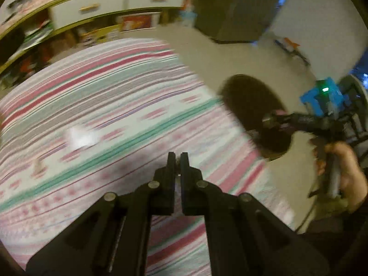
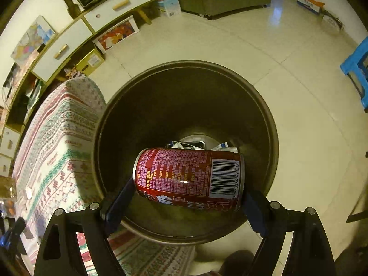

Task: Collect trash
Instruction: 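Carry the red can over the bin with the right gripper while the left follows, then open the right gripper over the bin dropping the can, then open the left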

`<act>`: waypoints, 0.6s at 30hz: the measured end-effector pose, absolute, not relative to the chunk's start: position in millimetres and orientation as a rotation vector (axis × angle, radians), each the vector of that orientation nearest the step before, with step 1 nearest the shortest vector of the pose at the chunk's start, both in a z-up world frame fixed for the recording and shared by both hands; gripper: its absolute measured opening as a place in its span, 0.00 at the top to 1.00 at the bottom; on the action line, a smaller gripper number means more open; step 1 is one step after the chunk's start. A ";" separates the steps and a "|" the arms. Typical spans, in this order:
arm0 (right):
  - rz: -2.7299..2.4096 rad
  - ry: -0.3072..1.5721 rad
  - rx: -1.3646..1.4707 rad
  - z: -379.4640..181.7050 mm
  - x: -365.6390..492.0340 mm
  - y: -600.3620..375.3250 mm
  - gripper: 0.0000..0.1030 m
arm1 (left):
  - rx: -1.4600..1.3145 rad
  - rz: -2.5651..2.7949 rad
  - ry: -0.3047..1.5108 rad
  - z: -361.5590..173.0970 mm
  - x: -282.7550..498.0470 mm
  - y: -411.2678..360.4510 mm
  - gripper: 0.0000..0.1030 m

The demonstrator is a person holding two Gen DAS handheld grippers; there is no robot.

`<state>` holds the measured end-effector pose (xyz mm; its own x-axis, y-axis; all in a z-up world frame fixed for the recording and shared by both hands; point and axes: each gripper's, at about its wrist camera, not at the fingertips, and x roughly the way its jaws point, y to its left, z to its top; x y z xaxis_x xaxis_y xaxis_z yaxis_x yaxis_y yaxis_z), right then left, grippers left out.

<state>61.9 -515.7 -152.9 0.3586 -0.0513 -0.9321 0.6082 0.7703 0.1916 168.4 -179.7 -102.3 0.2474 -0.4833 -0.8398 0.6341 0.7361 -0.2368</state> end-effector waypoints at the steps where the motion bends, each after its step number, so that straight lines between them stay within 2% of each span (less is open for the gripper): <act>1: -0.453 1.137 0.574 -153.4 61.0 -515.3 0.14 | 0.163 -0.800 1.084 -100.6 166.5 -201.7 0.96; 7: -0.453 1.153 0.603 -164.7 57.2 -522.4 0.14 | 0.193 -0.894 1.110 -108.2 157.7 -301.8 0.96; 18: -0.441 1.168 0.685 -176.9 54.2 -535.2 0.13 | 0.289 -0.873 1.153 -132.5 158.8 -365.8 0.96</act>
